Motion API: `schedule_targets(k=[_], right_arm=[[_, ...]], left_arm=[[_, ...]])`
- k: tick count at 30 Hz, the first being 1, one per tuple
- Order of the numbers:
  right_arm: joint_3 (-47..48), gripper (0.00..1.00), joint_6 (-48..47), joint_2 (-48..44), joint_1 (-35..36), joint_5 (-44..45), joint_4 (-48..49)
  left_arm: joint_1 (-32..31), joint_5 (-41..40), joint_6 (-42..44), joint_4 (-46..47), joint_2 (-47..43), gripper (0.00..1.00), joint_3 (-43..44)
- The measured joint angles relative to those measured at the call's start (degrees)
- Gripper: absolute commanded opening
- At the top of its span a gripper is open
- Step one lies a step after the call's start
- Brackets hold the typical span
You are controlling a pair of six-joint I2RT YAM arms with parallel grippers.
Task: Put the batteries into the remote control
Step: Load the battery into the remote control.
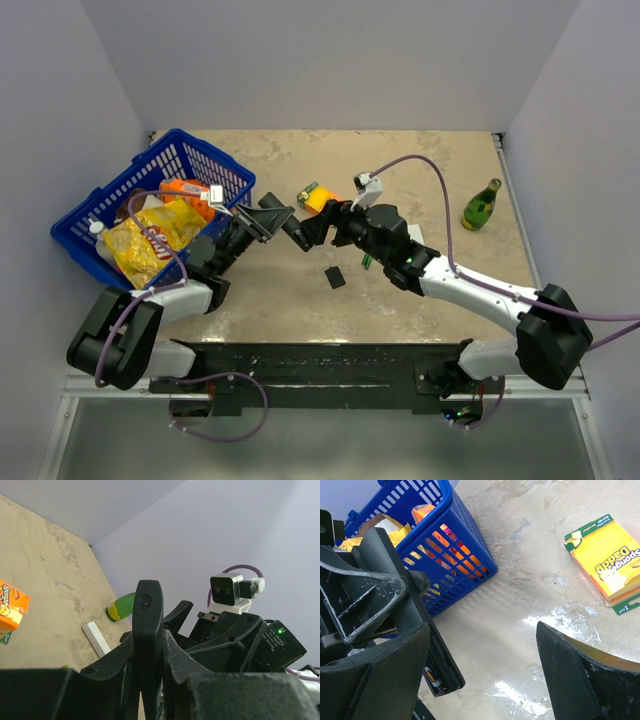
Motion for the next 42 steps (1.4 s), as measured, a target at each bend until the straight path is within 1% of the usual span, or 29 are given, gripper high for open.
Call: schedule_targets(k=[13, 35, 42], right_arm=[[0.0, 0.89, -1.27, 0.0, -0.07, -2.91, 0.48], [-0.11, 0.89, -1.97, 0.0, -0.07, -4.22, 0.48], [-0.13, 0.92, -1.88, -0.42, -0.07, -3.96, 0.17]], left_arm=[[-0.28, -0.07, 0.0, 0.07, 0.0, 0.0, 0.0], [-0.63, -0.07, 0.0, 0.09, -0.02, 0.0, 0.02], [-0.63, -0.07, 0.02, 0.09, -0.02, 0.0, 0.02]])
